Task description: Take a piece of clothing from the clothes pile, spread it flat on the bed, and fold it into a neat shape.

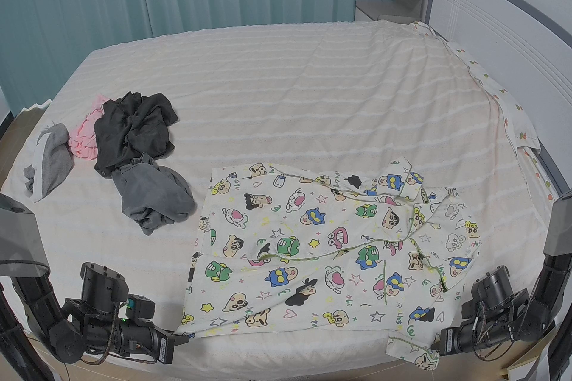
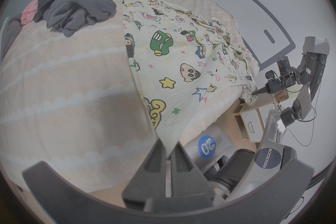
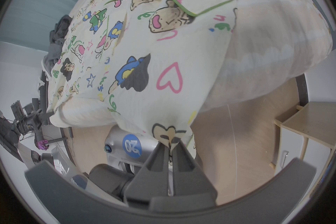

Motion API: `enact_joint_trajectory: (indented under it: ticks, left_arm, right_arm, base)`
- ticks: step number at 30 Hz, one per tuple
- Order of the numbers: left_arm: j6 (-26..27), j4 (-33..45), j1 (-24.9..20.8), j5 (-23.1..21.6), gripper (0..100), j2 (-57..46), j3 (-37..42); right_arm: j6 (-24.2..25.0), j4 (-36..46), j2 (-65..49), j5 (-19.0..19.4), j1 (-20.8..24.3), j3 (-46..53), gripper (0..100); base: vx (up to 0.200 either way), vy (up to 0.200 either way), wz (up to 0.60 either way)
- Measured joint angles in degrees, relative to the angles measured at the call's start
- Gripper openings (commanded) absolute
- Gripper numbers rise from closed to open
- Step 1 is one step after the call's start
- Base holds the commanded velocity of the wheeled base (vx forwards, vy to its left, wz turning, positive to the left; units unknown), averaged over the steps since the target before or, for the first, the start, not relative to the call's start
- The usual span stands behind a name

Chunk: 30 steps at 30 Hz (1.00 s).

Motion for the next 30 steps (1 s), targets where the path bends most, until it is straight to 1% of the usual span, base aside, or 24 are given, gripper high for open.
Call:
enact_joint_trajectory:
  ticks: [3, 8, 11, 16, 22, 23, 24, 25, 30]
  left_arm:
    - [0.46, 0.02, -0.05, 0.12, 0, 0.00, 0.00]
    - [0.90, 0.63, -0.11, 0.72, 0, -0.10, 0.00]
    - [1.17, 2.11, -0.43, 1.54, 0, -0.05, 0.00]
    - [1.76, 4.51, -1.43, 4.83, 0, 0.04, 0.00]
    - [1.83, 4.13, -2.17, 4.94, 0, 0.98, 0.00]
    - [1.80, 4.11, -2.26, 4.91, 100, 1.19, 0.00]
    - [1.78, 4.08, -2.32, 4.91, 100, 1.38, 0.00]
    - [1.78, 4.08, -2.39, 4.94, 100, 1.50, 0.00]
    - [1.45, 4.05, -2.74, 5.23, 100, 1.83, 0.00]
  right_arm:
    - [-1.90, 5.21, -2.84, -0.09, -0.79, -0.02, 0]
    - [-5.91, 11.56, -7.09, 0.02, -2.47, -0.02, 0]
    - [-8.07, 13.75, -8.89, 0.09, -3.74, -0.05, 0]
    - [-10.31, 16.52, -10.34, 0.17, -5.62, -0.05, 0]
    - [-11.22, 16.76, -10.65, 0.30, -6.80, -0.05, 0]
    - [-11.35, 16.79, -10.64, 0.30, -6.84, -0.05, 0]
    - [-11.50, 16.84, -10.59, 0.33, -6.89, -0.05, 0]
    - [-11.61, 16.86, -10.56, 0.30, -6.89, -0.02, 100]
    - [-11.68, 16.98, -10.48, 0.28, -6.91, -0.02, 100]
  base:
    - [0.000, 0.000, 0.00]
    - [0.000, 0.000, 0.00]
    - [0.000, 0.000, 0.00]
    - [0.000, 0.000, 0.00]
    - [0.000, 0.000, 0.00]
    - [0.000, 0.000, 0.00]
    - [0.000, 0.000, 0.00]
    - [0.000, 0.000, 0.00]
    - [0.000, 0.000, 0.00]
